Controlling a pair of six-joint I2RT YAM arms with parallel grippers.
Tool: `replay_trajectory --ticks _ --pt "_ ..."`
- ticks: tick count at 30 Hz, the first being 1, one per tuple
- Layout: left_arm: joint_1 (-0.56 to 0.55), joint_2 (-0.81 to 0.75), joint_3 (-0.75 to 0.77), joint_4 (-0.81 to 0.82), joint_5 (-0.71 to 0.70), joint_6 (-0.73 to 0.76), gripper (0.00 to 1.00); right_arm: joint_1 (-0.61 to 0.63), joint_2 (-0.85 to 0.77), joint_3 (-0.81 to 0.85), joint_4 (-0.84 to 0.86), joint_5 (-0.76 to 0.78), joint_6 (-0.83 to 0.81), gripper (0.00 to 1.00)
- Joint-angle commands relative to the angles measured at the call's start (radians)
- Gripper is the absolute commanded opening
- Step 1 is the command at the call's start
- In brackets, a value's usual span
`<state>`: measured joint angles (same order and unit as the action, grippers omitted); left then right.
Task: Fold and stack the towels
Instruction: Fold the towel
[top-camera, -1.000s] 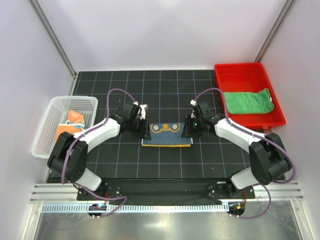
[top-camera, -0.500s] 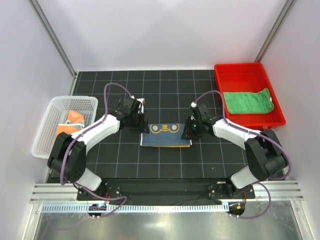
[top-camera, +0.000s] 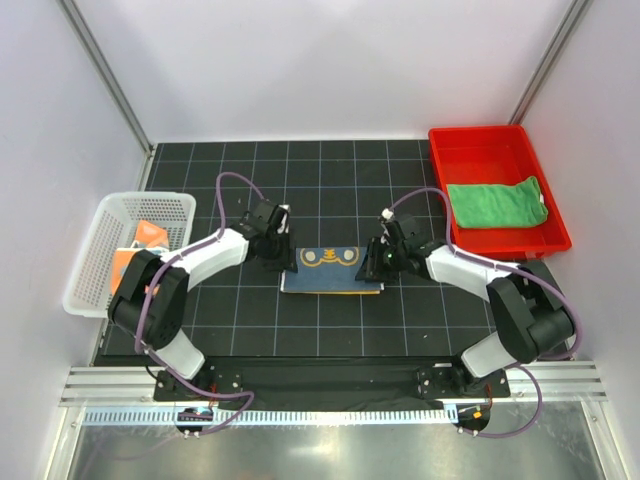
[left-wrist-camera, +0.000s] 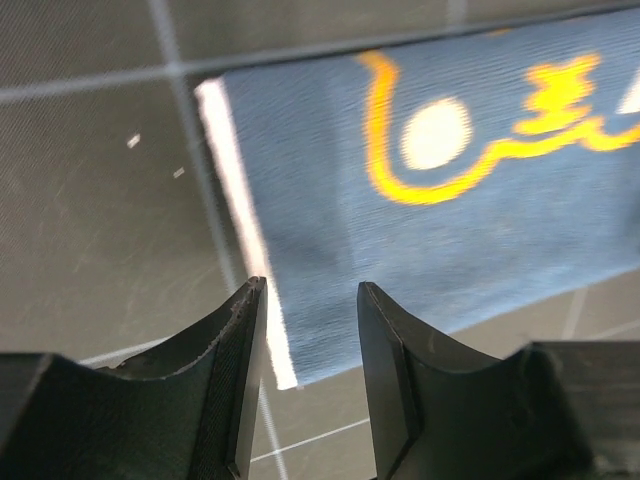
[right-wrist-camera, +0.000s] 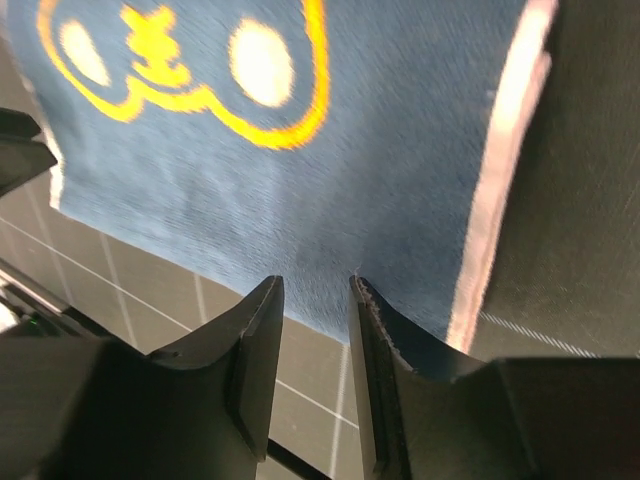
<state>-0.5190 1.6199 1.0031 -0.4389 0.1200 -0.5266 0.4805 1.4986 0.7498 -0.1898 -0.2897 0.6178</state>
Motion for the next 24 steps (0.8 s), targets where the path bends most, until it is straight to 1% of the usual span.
replay_trajectory --ticks 1,4,6,7,9,10,12,13,14,16,18,20,23,24 --pt "-0.001 -0.014 -0.001 0.026 -0.066 -0.015 0.45 0.001 -0.006 0.019 0.014 0.0 -0.05 0.4" --pt "-0.001 -0.015 0.031 -0.021 -0.105 0.003 0.47 0.0 -0.046 0.078 -0.075 0.04 -0.075 0.47" --pt "-0.001 -0.032 0.034 -0.035 -0.111 0.001 0.47 -0.008 -0.066 0.115 -0.149 0.067 -0.101 0.59" --pt "-0.003 -0.058 0.028 -0.031 -0.138 -0.003 0.47 -0.031 -0.084 0.123 -0.167 0.092 -0.11 0.68" --pt "-0.016 -0.086 0.032 -0.029 -0.134 0.013 0.47 -0.071 -0.095 0.131 -0.188 0.084 -0.128 0.7" --pt "-0.027 -0.104 0.035 -0.029 -0.103 0.019 0.48 -0.109 -0.097 0.12 -0.183 0.057 -0.131 0.73" --pt "-0.044 -0.118 0.042 -0.011 -0.036 0.014 0.48 -0.143 -0.081 0.118 -0.169 0.034 -0.145 0.74" --pt "-0.049 -0.127 0.034 0.005 0.027 0.004 0.48 -0.154 -0.069 0.125 -0.168 0.015 -0.151 0.74" --pt "-0.047 -0.141 0.002 0.067 0.07 -0.006 0.48 -0.154 -0.034 0.129 -0.16 0.001 -0.159 0.74" --pt "-0.049 -0.149 -0.041 0.126 0.127 -0.044 0.48 -0.155 0.012 0.147 -0.155 -0.026 -0.176 0.73" --pt "-0.049 -0.132 -0.076 0.151 0.118 -0.05 0.47 -0.154 0.07 0.152 -0.137 -0.045 -0.182 0.72" --pt "-0.049 -0.12 -0.112 0.147 0.057 -0.05 0.47 -0.154 0.097 0.138 -0.105 -0.062 -0.182 0.7" --pt "-0.049 -0.104 -0.146 0.147 -0.017 -0.064 0.47 -0.154 0.11 0.112 -0.079 -0.048 -0.184 0.67" --pt "-0.049 -0.095 -0.156 0.152 -0.022 -0.069 0.47 -0.154 0.118 0.105 -0.073 -0.045 -0.181 0.66"
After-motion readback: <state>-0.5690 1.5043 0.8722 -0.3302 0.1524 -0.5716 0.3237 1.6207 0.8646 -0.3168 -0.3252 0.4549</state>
